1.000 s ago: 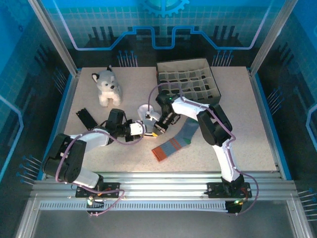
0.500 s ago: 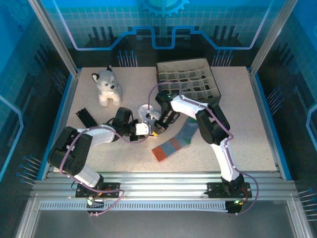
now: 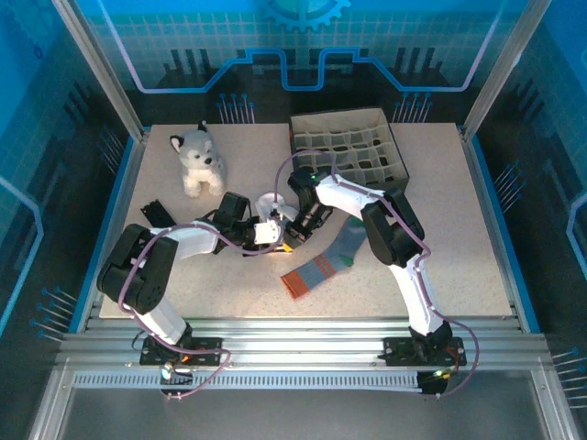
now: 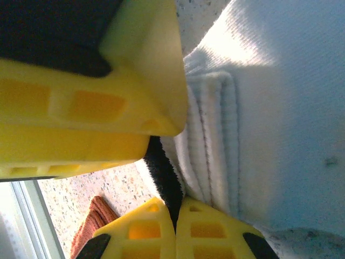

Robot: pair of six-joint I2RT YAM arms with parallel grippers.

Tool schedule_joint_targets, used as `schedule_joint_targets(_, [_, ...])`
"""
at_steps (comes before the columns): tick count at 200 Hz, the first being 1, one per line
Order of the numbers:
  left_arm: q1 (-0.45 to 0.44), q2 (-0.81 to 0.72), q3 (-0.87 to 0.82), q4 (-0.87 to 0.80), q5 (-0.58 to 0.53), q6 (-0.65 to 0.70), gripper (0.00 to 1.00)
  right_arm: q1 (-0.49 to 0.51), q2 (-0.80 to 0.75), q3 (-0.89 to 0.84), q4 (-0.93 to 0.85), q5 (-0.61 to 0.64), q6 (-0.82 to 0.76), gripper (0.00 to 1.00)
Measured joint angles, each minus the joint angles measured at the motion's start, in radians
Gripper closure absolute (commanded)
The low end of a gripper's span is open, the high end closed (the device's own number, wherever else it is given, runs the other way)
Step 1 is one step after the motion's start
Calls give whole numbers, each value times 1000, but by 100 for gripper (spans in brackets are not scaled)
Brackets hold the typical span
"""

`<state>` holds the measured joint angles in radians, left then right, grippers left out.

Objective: Roll the socks

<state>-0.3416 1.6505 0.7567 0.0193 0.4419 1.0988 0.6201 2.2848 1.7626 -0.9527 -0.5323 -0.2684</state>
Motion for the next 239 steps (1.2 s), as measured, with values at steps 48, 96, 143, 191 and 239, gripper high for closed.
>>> schedule_joint_targets(48, [0, -6, 0, -15, 4, 2, 65, 0, 1, 2, -3, 0, 14, 100])
schedule_joint_targets(96, [0, -30, -2, -26, 27, 1, 65, -4, 14, 14, -19, -4, 22, 100])
schedule_joint_targets(143, [0, -32, -2, -61, 30, 2, 65, -5, 16, 16, -23, -8, 26, 99])
schedule_joint_targets(191, [0, 34, 57, -129, 29, -2, 76, -6, 16, 16, -23, -12, 26, 98])
schedule_joint_targets(239, [0, 93, 135, -223, 34, -18, 94, -6, 16, 16, -23, -19, 29, 94])
